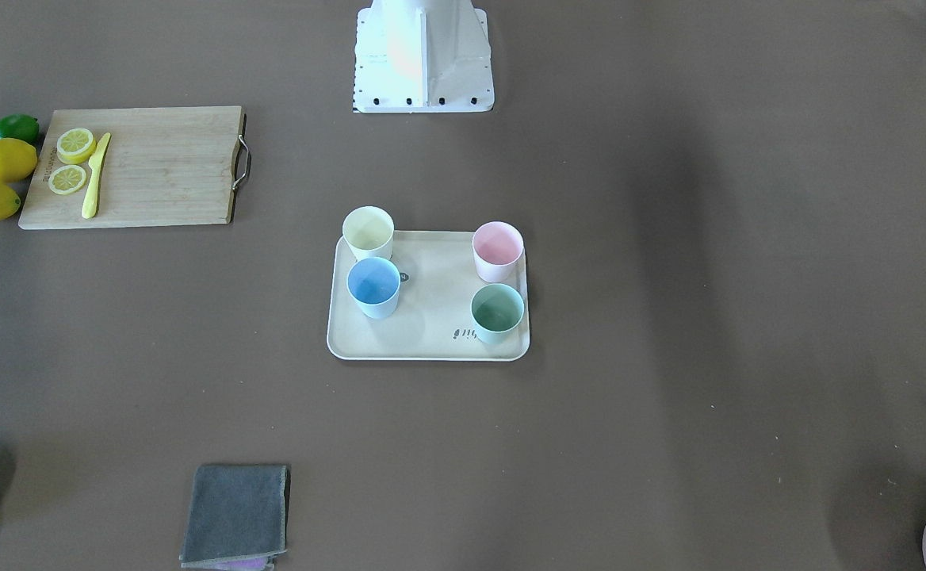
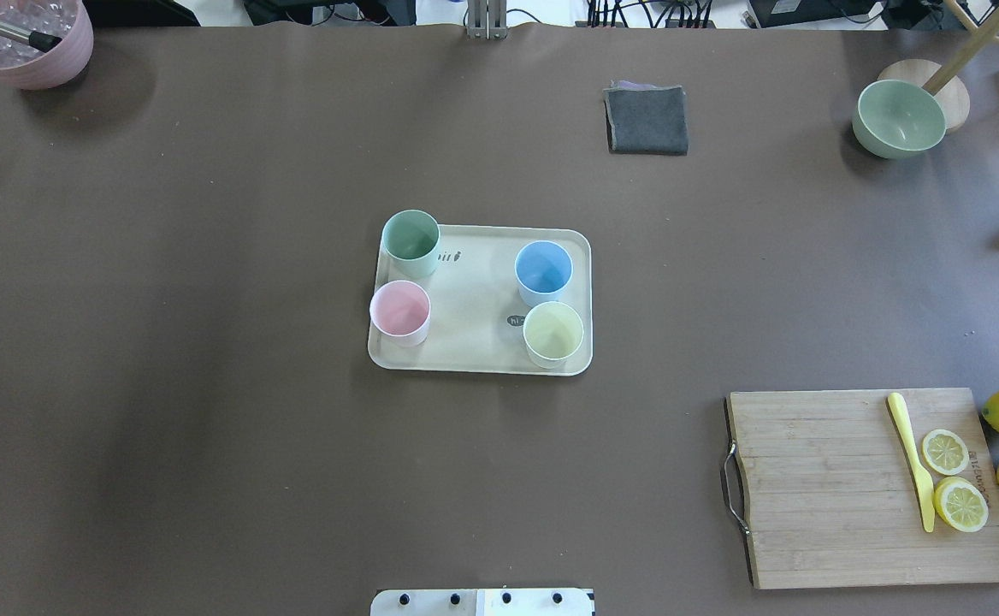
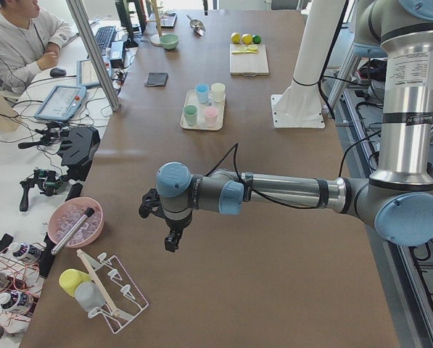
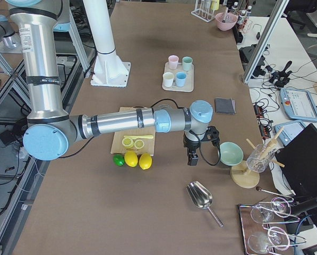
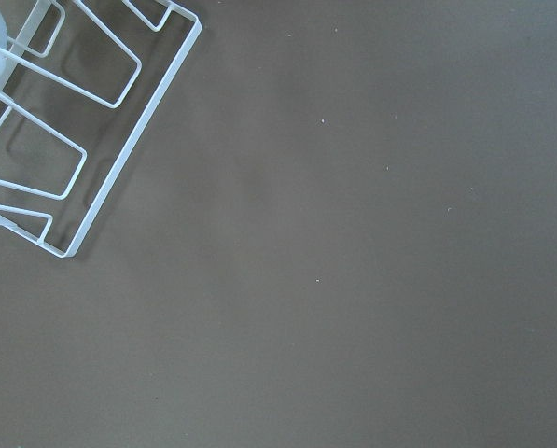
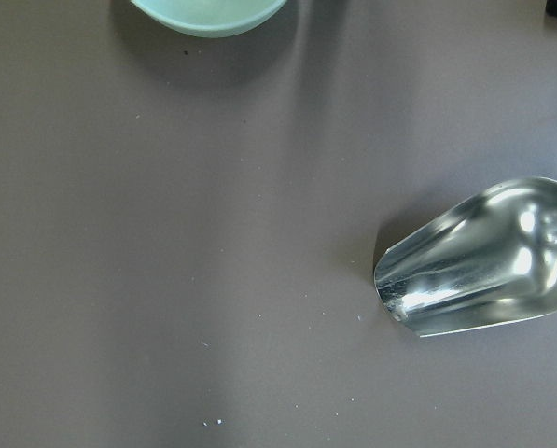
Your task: Place all cups on tray
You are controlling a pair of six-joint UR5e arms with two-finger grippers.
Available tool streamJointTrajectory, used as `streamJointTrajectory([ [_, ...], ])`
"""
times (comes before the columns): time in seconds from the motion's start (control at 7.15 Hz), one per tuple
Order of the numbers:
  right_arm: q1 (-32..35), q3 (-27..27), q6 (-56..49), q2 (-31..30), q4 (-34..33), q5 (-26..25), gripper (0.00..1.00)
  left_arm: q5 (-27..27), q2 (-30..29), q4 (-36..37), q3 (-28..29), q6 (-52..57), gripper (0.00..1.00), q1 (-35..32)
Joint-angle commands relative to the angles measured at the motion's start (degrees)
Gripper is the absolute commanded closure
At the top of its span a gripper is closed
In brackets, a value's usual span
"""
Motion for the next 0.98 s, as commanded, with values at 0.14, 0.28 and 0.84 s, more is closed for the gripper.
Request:
streamJointTrajectory([
  [0.14,0.0,0.0,0.0,0.0,0.0,0.1,0.0,0.2,-0.1,0.0,-0.5,0.0,0.02,0.0],
  [0.28,0.0,0.0,0.0,0.0,0.0,0.1,0.0,0.2,-0.1,0.0,-0.4,0.2,0.02,0.0],
  [0.84,0.0,0.1,0.0,0.6,0.0,0.6,0.0,0.3,-0.3,0.0,-0.5,0.1,0.02,0.0],
])
